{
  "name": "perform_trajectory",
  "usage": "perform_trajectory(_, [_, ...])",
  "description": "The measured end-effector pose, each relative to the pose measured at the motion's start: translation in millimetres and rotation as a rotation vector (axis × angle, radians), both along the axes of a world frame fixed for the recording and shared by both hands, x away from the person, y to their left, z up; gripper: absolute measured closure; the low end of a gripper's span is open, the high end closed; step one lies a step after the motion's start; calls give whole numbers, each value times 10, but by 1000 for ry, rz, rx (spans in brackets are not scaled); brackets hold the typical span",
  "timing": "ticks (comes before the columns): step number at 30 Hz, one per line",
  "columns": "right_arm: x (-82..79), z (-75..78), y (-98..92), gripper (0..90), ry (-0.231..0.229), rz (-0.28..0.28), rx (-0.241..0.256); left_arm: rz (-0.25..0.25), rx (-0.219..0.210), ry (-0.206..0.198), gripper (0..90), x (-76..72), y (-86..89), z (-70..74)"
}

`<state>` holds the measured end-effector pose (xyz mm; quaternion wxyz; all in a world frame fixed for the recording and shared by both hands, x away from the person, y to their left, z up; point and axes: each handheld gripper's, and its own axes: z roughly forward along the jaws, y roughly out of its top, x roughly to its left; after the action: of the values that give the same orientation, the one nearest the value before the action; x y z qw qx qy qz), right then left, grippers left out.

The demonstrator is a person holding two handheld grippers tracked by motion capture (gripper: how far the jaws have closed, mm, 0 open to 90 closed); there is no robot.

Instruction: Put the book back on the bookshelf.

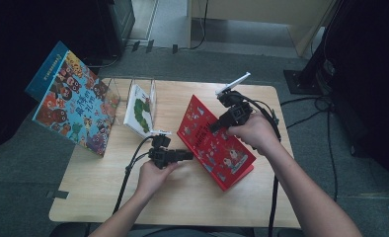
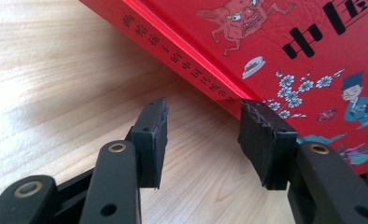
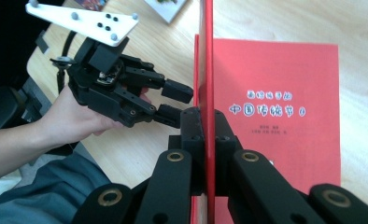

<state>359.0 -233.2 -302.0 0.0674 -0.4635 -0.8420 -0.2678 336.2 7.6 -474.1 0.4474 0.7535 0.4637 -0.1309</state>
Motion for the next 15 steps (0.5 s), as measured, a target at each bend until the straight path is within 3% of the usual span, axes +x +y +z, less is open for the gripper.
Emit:
perform_trajectory(3, [-56,43,-29,877,-15,30,41,-21,-37,37,487,58,43,17])
perform_trajectory(5, [-87,66,-52,876,-41,42,62,-26,-68,21,478,75,70,48])
perform_trajectory(7, [-108,69,-81,877,-43,60,94,-34,-177,13,368,99,118,93])
perform_trajectory(8, [-124,53,-96,878,-48,67,116,-20,-201,28,349,116,131,130])
perform_trajectory(9, [-134,36,-109,878,-55,73,133,-34,-197,23,291,136,136,158])
perform_trajectory(11, [-159,19,-133,875,-69,84,163,-66,-163,-31,267,162,158,207])
perform_trajectory(13, [-187,5,-154,875,-84,120,188,-106,-179,-19,217,186,169,227])
perform_trajectory(15, [-230,-15,-183,876,-108,164,227,-132,-175,-45,183,186,196,272])
